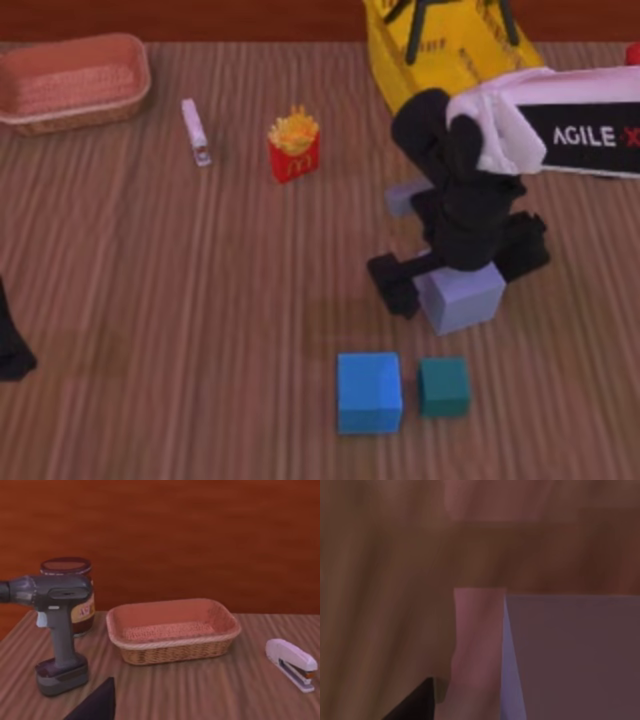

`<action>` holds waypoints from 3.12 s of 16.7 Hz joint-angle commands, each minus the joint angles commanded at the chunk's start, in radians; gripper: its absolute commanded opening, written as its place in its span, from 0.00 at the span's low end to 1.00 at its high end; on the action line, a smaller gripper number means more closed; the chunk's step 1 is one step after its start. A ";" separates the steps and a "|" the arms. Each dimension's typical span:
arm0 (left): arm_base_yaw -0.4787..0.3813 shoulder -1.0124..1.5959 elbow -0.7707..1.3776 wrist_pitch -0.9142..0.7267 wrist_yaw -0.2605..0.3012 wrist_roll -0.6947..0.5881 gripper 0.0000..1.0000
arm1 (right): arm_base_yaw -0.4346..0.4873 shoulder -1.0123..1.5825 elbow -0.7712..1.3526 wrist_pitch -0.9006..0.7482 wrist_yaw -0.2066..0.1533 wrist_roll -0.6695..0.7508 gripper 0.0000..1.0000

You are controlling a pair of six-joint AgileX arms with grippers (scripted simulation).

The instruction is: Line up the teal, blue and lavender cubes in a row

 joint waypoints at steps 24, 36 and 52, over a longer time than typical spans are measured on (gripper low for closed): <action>0.000 0.000 0.000 0.000 0.000 0.000 1.00 | 0.000 -0.016 0.016 -0.021 0.002 0.002 0.00; 0.000 0.000 0.000 0.000 0.000 0.000 1.00 | 0.006 -0.095 0.152 -0.241 0.001 0.001 0.00; 0.000 0.000 0.000 0.000 0.000 0.000 1.00 | 0.476 0.144 0.622 -0.480 0.009 0.816 0.00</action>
